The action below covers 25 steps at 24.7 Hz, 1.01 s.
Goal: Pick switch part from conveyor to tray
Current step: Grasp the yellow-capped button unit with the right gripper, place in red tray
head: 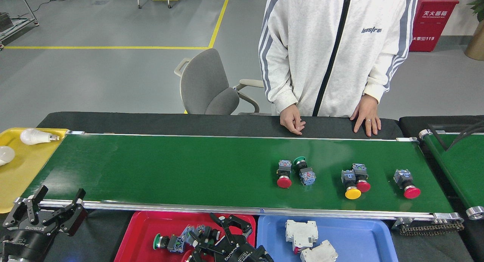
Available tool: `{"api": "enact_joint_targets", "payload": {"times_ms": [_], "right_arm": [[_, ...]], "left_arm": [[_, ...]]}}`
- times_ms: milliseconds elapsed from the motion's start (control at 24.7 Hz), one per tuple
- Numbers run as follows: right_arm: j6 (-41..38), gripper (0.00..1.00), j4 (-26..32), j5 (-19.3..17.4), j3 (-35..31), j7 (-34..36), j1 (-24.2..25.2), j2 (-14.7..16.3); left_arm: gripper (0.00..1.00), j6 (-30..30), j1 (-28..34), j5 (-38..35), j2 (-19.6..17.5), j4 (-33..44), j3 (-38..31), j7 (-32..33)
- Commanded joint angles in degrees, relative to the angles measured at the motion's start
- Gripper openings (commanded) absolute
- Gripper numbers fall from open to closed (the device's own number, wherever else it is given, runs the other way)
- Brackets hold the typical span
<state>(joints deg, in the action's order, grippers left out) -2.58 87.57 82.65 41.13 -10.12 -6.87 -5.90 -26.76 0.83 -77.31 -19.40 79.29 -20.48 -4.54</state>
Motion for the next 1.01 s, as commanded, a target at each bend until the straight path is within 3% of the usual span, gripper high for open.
{"api": "enact_joint_targets", "payload": {"times_ms": [0, 121, 202, 283, 405, 607, 850, 971], "right_arm": [[0.39, 1.0, 3.14, -0.21, -2.55, 1.5, 1.15, 0.1], [6.71, 1.0, 8.32, -0.21, -10.72, 2.56, 8.71, -0.08], [13.31, 1.0, 10.52, -0.21, -14.94, 7.48, 13.55, 0.1], [18.93, 1.0, 10.7, -0.21, -19.07, 11.96, 16.1, 0.8], [22.53, 1.0, 10.26, -0.29, -21.89, 12.49, 17.06, 1.59], [23.24, 1.0, 3.58, 0.06, -23.47, 11.43, 10.65, 1.07], [25.26, 1.0, -5.92, 0.32, -23.03, 9.76, 1.95, -2.62], [25.35, 1.0, -8.9, 0.15, -23.03, 9.76, -0.6, -2.89]], "left_arm": [[1.0, 0.31, -0.66, 0.05, -0.46, 0.78, -0.52, -0.2], [1.0, 0.4, -0.66, 0.05, -0.46, 0.6, -0.79, -0.2], [1.0, 0.49, -0.48, 0.05, -0.46, 0.43, -1.49, -0.2], [1.0, 0.4, -0.13, 0.05, -0.46, 0.25, -2.37, -0.2], [1.0, 0.4, 0.04, 0.05, -0.46, 0.16, -2.54, -0.2], [1.0, 0.4, -0.04, 0.05, -0.64, 0.08, -2.46, -0.2], [1.0, 0.4, -0.66, 0.14, -0.81, -0.01, -2.46, -0.2], [1.0, 0.31, -0.66, 0.14, -0.81, 0.08, -2.46, -0.2]]}}
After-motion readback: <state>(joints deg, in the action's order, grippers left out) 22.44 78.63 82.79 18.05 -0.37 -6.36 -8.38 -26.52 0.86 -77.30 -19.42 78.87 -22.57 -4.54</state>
